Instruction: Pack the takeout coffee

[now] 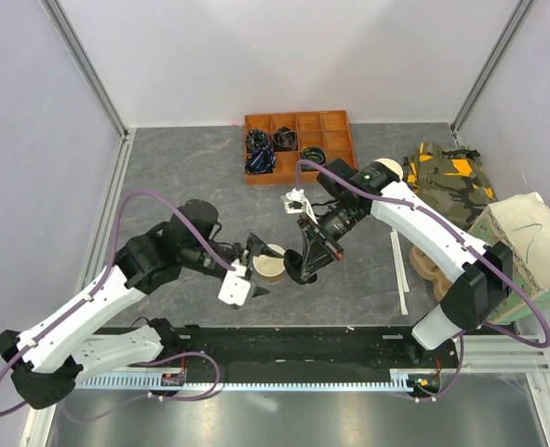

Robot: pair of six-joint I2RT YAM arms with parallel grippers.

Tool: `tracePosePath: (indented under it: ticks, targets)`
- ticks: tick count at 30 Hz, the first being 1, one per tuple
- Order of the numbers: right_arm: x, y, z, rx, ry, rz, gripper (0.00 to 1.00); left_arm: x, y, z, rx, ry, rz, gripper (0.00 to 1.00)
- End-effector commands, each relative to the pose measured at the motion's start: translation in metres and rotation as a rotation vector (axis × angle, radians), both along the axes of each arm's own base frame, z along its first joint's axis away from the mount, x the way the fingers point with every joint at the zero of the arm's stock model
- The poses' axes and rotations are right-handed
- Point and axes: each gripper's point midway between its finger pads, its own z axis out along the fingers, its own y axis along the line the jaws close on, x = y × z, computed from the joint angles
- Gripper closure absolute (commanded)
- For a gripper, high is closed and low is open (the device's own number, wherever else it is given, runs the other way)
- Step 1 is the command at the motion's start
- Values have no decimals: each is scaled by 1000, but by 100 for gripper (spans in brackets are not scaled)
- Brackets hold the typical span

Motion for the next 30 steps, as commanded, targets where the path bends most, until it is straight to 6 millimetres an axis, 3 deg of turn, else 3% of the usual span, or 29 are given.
tracePosePath:
  ticks: [1,3,11,14,18,24,26,27,28,30]
  targets:
    - [-26,-8,16,17,82,36,100,5,-11,-8,19,-152,-18,18]
    - [-28,-7,17,17,82,43,100,4,-17,-15,29,-182,-19,13]
    - [-41,-9,17,11,89,69,100,1,-36,-34,19,-204,7,14]
    - [-42,-6,19,13,87,77,100,-2,-40,-39,17,-198,20,23]
    - [-47,-4,17,10,80,104,100,-4,-40,-41,15,-165,33,49]
    - [-50,-2,14,-11,55,127,100,-5,-39,-34,-16,-92,86,72]
    - [-43,1,17,-15,19,121,83,-8,-37,-33,-21,-82,82,75]
    - [-39,2,17,-36,5,110,69,-9,-36,-31,-26,-64,90,77]
    - [-27,4,21,-56,-70,91,48,-10,-36,-30,-27,-50,97,77]
    - [-3,3,22,-81,-155,46,39,-14,-33,-29,-27,21,119,78]
